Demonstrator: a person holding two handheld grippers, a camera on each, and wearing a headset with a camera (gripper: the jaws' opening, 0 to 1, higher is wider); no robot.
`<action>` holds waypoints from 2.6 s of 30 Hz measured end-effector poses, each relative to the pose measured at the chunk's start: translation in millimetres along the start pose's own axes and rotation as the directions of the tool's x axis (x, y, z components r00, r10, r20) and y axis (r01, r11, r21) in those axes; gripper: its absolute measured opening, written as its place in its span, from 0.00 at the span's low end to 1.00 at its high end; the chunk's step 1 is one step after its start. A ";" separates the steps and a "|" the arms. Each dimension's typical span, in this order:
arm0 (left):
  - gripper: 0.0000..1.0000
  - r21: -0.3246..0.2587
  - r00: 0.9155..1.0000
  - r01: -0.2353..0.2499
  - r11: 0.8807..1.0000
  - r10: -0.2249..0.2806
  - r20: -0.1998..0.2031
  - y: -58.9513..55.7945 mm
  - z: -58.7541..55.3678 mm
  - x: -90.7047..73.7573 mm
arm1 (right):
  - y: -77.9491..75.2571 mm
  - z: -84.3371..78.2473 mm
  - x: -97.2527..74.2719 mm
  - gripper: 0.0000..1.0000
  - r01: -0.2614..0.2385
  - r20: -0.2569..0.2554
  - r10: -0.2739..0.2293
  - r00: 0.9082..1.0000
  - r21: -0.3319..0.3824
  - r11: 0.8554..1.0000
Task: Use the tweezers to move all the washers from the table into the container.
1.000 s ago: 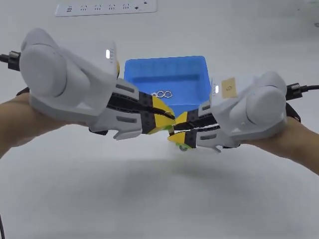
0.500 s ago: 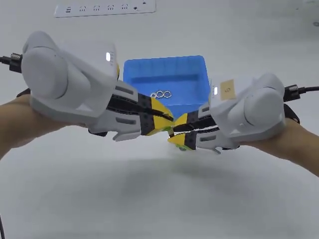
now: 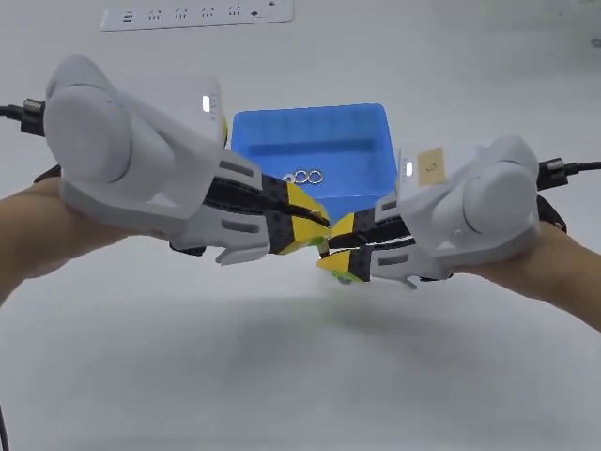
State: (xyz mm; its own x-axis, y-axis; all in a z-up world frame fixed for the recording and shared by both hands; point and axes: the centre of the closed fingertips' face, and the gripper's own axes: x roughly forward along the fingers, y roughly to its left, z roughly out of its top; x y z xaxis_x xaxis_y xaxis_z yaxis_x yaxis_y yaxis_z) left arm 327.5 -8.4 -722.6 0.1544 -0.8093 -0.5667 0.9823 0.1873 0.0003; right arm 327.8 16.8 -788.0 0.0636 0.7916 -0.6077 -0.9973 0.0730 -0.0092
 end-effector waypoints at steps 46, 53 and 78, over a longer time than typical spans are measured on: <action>0.07 0.105 0.998 -0.044 0.994 0.039 0.044 25.4 57.6 -41.8 | -36.1 60.4 -41.3 0.10 0.139 0.007 -0.139 0.990 -0.141 0.980; 0.07 0.139 0.999 -0.030 0.990 0.028 0.020 45.1 56.7 -34.7 | -58.6 57.9 -35.6 0.10 0.156 0.006 -0.157 0.988 -0.127 0.980; 0.07 0.065 1.000 -0.023 0.998 0.024 -0.017 90.2 10.5 -5.6 | -92.4 23.5 8.2 0.10 0.121 -0.027 -0.122 0.992 -0.046 0.992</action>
State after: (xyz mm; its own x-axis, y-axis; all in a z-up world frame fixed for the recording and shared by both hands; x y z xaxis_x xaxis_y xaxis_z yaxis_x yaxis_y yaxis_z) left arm 416.4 7.1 -710.8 0.1764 -0.7947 -0.5808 0.9833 0.1693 0.0670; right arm 421.3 30.8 -773.6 0.1841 0.7597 -0.6236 -0.9829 0.1406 -0.1189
